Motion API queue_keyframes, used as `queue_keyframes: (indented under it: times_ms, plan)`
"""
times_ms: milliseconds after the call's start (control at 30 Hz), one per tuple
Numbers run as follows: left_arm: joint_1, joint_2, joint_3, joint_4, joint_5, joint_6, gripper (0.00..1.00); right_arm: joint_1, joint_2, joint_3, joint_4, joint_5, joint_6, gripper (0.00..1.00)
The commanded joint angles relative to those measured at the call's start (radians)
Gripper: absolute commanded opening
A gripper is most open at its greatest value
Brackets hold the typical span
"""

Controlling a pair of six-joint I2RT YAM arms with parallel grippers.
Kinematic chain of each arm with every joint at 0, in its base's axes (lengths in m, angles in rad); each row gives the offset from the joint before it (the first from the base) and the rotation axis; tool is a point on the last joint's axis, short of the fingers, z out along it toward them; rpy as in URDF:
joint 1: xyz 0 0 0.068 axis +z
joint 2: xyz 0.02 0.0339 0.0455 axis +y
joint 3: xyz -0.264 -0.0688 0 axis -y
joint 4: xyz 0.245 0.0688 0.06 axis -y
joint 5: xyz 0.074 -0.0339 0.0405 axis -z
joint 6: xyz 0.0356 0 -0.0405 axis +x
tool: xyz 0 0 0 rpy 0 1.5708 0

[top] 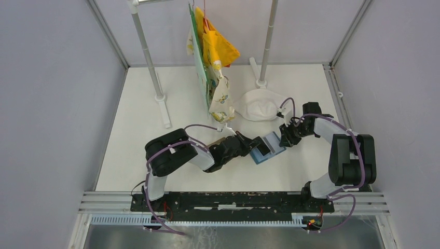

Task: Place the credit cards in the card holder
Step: Insert the credit card into the card holder.

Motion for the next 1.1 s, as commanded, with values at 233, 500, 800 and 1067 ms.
queue_keyframes:
  times_ms: [233,500,800,1067]
  plan:
    - [-0.004,0.072,0.034,0.004,-0.043,-0.093,0.02,-0.005,0.016,-0.007,0.008,0.001,-0.01,0.33]
    - [-0.012,-0.019,0.091,-0.249,-0.088,-0.003,0.02,-0.005,0.01,-0.004,0.003,-0.014,-0.011,0.33]
    - [-0.011,-0.132,0.114,-0.254,-0.031,0.286,0.02,-0.005,-0.002,-0.003,0.003,-0.016,-0.017,0.33]
    - [-0.034,-0.266,0.108,-0.362,0.12,0.707,0.02,-0.005,-0.007,-0.001,0.003,-0.013,-0.024,0.34]
